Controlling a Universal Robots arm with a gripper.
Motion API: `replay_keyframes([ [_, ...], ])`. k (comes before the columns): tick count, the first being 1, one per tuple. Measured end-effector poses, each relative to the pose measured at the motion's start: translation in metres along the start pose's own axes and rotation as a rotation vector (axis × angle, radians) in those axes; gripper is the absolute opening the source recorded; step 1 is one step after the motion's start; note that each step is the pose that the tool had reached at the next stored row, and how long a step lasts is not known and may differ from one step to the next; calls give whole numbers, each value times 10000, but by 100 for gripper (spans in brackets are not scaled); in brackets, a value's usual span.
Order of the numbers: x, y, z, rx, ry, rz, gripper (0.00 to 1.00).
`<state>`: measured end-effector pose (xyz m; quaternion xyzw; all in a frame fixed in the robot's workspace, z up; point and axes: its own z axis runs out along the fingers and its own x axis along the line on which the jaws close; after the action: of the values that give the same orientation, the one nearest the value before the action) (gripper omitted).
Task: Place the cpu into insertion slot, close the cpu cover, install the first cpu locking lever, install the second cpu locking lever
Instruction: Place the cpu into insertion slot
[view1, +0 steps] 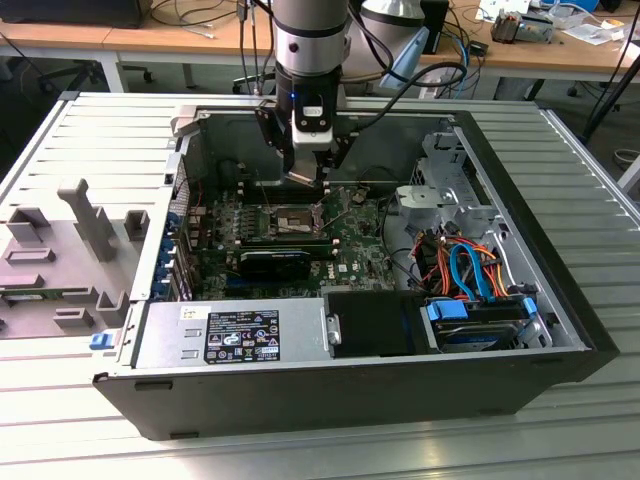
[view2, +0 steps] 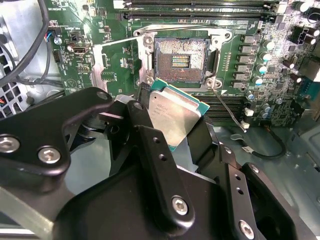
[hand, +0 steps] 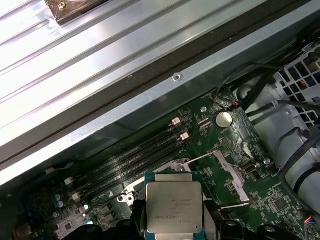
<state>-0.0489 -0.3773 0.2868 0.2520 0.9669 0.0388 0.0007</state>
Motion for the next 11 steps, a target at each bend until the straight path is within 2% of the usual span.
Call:
replay_keyframes([
  [11,0,0,4,-2,-10,124,54],
])
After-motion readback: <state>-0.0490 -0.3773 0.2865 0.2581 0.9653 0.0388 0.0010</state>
